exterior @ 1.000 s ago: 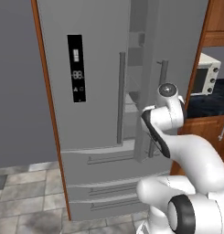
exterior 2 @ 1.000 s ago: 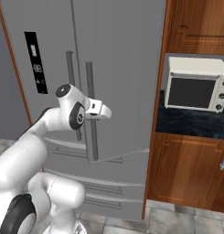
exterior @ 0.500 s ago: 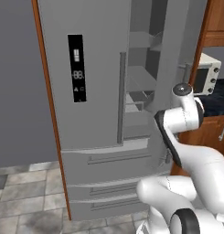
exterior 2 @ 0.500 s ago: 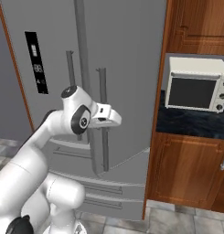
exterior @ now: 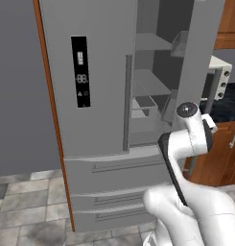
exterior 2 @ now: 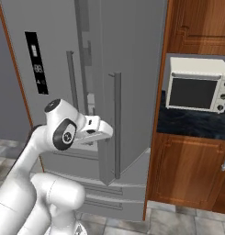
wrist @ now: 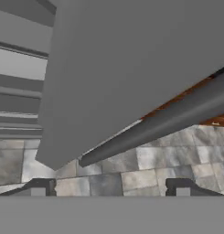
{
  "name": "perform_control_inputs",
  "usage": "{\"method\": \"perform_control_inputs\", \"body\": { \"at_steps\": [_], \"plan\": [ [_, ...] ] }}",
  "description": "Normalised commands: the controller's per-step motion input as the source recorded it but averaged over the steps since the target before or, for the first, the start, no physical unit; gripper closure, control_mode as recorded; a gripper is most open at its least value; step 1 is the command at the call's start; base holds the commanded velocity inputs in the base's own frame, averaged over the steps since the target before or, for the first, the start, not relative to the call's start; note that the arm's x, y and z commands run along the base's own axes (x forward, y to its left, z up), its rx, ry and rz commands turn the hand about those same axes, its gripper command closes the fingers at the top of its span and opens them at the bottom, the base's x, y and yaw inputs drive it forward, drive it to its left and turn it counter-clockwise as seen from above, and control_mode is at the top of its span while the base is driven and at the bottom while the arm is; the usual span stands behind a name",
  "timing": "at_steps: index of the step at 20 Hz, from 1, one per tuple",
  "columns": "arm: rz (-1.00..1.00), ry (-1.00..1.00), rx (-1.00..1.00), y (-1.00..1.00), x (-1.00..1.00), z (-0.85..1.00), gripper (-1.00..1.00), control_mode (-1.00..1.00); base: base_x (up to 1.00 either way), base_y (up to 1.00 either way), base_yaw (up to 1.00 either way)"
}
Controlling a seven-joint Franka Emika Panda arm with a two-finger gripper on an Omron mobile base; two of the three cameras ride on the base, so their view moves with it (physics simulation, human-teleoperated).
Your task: Open the fridge, grab two sodas, and place both sodas inside the bowl with ice on the dining counter.
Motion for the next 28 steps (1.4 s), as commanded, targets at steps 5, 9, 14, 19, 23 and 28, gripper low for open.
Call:
{"method": "perform_control_inputs", "body": {
  "at_steps": [5,9,14,19,23,28],
  "plan": [
    [0.06,0.00,-0.21,0.89,-0.56,0.00,-1.00,-1.00,0.00,0.00,0.00],
    [0.02,0.00,-0.21,1.00,-0.04,0.09,-1.00,-1.00,0.00,0.00,0.00],
    [0.00,0.00,-0.14,0.86,0.41,0.20,-1.00,-1.00,0.00,0.00,0.00],
    [0.00,0.04,-0.10,0.27,0.68,0.08,-1.00,-1.00,0.00,0.00,0.00],
    [0.01,0.04,-0.04,0.00,0.80,0.00,-1.00,-1.00,0.00,0.00,0.00],
    [0.03,0.01,-0.01,0.03,0.80,0.15,-1.00,-1.00,0.00,0.00,0.00]
  ]
}}
